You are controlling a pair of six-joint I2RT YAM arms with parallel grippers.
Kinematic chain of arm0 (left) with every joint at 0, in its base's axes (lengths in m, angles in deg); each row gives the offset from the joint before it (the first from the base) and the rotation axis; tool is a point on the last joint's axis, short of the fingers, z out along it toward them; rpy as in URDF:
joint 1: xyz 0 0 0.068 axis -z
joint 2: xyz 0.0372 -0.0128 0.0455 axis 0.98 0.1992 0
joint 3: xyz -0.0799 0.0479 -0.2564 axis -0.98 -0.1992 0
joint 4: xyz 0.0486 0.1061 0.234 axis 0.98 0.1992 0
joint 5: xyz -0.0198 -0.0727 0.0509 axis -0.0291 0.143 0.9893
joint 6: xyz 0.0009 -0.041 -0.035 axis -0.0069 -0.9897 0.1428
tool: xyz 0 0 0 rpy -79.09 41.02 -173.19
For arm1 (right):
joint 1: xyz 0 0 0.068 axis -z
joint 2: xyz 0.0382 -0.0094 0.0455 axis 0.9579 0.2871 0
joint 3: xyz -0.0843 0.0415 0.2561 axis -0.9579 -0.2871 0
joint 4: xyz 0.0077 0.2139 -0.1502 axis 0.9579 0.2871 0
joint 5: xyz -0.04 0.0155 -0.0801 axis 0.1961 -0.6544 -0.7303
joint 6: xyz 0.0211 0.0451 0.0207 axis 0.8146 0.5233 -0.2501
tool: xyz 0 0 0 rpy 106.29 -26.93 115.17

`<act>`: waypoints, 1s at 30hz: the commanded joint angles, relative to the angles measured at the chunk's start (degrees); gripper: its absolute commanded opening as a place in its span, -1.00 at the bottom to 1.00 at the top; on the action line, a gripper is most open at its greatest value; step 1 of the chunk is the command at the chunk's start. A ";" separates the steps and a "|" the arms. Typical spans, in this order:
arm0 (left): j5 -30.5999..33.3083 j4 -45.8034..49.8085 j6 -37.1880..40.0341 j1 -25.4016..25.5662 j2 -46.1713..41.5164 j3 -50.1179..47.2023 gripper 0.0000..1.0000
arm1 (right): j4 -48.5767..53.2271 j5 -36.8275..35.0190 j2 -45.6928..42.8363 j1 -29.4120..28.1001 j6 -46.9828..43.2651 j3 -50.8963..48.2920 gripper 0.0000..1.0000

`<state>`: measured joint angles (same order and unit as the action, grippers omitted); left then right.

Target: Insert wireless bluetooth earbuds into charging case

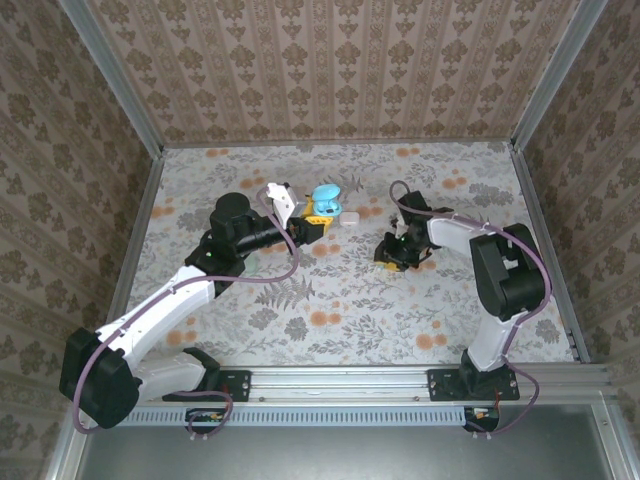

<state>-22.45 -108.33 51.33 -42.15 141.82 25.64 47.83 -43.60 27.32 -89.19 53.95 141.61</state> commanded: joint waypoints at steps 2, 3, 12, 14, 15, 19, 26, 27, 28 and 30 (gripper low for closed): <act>-0.16 0.04 0.51 0.03 -0.83 0.19 -0.48 | 1.33 0.04 1.64 -0.71 0.34 2.92 -0.34; -0.09 0.15 0.60 0.04 -0.98 0.19 -0.48 | 1.50 -0.27 1.86 -0.75 0.28 3.14 -0.33; 0.17 0.22 0.79 0.02 -1.18 -0.19 -0.48 | 5.50 -3.47 3.44 -2.37 -0.63 6.55 -0.32; 0.16 0.24 0.78 0.03 -1.26 -0.15 -0.49 | 7.15 -5.09 3.81 -2.84 -0.54 7.65 -0.31; 0.26 0.20 0.83 0.03 -1.31 -0.23 -0.49 | 8.10 -6.04 3.96 -3.21 -0.52 8.41 -0.30; 0.98 0.15 0.96 0.01 -1.86 -0.72 -0.49 | 10.31 -8.69 4.55 -5.36 -0.09 10.42 -0.26; 1.35 0.22 1.12 -0.24 -2.50 -1.30 -0.49 | 15.62 -15.58 7.08 -8.40 0.12 14.63 -0.24; 1.47 0.18 1.18 -0.32 -2.66 -1.35 -0.49 | 16.27 -16.57 7.24 -8.80 0.08 15.14 -0.24; 1.59 0.14 1.27 -0.39 -2.76 -1.46 -0.49 | 16.70 -17.04 7.36 -8.97 0.15 15.44 -0.23; 1.72 0.01 1.23 -0.50 -2.98 -1.70 -0.49 | 17.80 -18.29 7.83 -9.34 0.60 16.32 -0.23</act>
<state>-21.14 -108.19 51.50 -42.22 140.47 24.96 60.95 -57.28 33.88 -97.98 54.10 155.95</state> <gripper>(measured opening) 0.347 0.383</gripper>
